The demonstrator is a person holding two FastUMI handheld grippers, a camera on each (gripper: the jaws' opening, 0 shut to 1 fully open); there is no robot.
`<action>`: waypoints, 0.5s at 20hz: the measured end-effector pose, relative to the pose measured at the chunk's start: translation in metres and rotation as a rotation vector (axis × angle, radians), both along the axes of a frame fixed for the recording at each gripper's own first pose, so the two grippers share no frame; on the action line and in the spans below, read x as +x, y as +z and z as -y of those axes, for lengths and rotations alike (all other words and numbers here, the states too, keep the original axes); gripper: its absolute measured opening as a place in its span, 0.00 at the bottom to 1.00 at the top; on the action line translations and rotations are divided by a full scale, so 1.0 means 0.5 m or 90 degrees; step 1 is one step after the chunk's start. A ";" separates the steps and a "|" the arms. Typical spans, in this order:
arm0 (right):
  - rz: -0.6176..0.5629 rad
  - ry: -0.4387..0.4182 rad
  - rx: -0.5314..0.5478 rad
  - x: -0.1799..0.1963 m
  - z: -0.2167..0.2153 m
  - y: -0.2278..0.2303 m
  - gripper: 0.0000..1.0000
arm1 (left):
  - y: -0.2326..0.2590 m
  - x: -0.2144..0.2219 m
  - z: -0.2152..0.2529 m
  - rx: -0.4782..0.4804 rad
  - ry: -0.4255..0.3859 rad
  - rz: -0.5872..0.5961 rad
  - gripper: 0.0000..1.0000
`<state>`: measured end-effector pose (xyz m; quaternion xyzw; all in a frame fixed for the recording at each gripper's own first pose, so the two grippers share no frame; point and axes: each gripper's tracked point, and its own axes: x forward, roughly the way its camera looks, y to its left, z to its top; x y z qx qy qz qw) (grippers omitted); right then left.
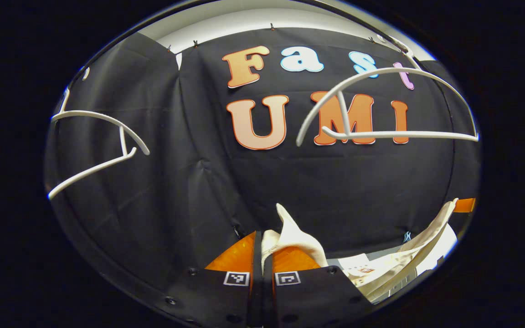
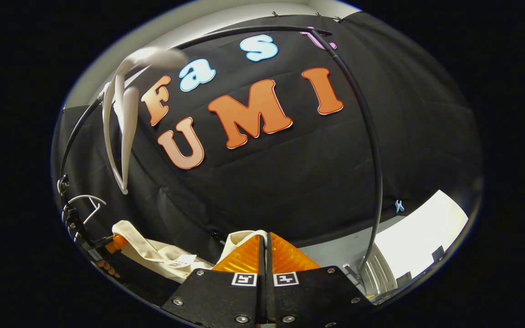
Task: Grasp the clothes on the hanger with both hands and then place them into the laundry hamper below.
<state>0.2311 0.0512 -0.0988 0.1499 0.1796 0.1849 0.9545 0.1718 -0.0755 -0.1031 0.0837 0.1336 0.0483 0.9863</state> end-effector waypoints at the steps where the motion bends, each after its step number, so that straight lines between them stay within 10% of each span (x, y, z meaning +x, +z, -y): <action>1: -0.007 0.004 0.003 -0.009 -0.012 -0.009 0.00 | -0.009 0.001 0.011 -0.001 -0.008 -0.007 0.06; 10: -0.058 0.000 -0.008 -0.051 -0.102 -0.116 0.00 | -0.119 -0.010 0.038 -0.022 -0.042 -0.083 0.07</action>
